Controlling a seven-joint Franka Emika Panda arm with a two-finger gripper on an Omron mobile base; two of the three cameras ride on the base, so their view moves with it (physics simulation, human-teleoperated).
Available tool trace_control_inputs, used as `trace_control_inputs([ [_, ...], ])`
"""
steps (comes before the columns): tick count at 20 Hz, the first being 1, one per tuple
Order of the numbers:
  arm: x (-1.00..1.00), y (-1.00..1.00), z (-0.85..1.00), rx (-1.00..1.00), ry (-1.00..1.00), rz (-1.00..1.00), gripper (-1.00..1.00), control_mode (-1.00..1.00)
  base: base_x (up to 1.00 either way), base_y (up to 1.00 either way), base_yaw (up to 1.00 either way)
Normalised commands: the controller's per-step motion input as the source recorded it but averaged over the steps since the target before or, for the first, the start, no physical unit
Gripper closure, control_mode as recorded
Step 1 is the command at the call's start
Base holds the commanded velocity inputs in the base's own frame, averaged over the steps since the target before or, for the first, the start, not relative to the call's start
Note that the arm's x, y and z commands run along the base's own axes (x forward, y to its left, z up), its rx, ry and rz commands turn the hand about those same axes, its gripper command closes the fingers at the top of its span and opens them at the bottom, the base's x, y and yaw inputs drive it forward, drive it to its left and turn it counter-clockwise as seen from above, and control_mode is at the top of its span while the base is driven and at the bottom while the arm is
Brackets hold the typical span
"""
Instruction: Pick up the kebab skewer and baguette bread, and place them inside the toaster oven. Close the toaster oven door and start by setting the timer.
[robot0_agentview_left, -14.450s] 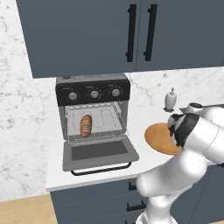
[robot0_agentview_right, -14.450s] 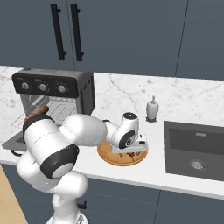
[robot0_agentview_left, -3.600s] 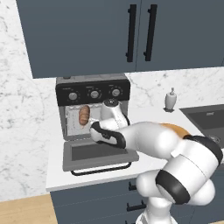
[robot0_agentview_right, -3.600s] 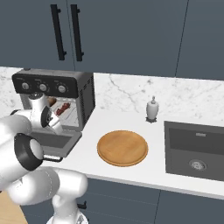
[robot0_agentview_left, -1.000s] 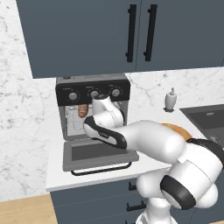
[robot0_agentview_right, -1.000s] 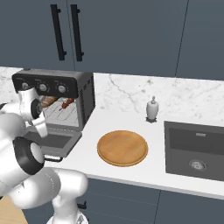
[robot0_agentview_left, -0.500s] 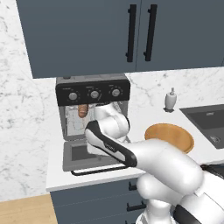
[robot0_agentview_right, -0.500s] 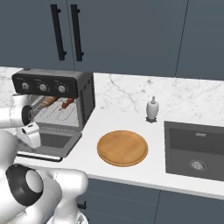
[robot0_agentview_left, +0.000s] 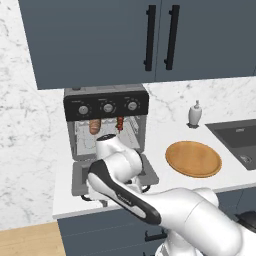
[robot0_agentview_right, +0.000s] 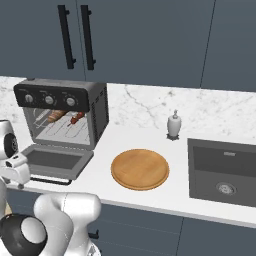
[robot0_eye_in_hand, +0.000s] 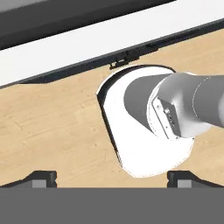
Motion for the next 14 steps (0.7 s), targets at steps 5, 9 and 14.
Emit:
trace_control_inputs([
  [5,0.05,0.50,-0.19,0.03,-0.01,0.02,-1.00,-1.00,0.00,0.00,0.00],
  [9,0.12,0.54,-0.19,0.00,-0.08,0.00,-1.00,-1.00,0.00,0.00,0.00],
  [14,0.30,0.54,-0.15,0.00,-0.13,0.01,-1.00,-1.00,0.00,0.00,0.00],
])
